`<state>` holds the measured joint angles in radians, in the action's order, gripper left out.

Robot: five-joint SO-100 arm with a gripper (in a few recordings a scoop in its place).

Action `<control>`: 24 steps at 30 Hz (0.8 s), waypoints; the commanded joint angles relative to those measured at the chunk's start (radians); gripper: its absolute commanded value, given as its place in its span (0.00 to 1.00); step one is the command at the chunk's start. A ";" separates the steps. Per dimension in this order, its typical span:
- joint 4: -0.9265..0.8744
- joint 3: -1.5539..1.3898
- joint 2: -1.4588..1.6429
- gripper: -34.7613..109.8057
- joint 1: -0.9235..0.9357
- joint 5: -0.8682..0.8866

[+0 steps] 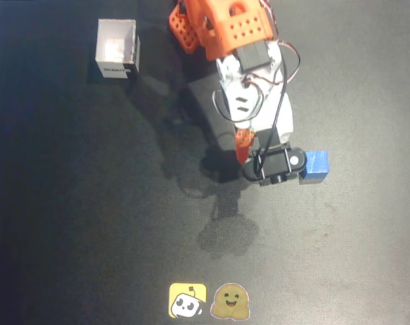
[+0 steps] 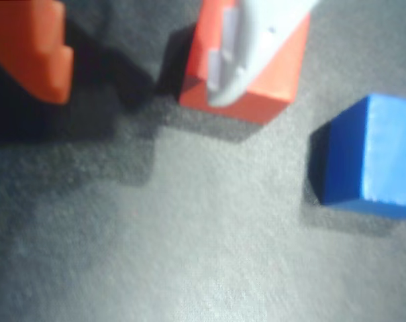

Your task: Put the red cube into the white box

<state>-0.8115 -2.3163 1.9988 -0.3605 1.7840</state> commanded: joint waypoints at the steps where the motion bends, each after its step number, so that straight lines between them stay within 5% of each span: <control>1: 0.014 0.032 -0.002 0.35 -0.008 -0.009; 24: 0.026 -0.043 0.021 0.37 -0.109 0.028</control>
<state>-0.7992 -2.3623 2.0034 -0.4449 1.8055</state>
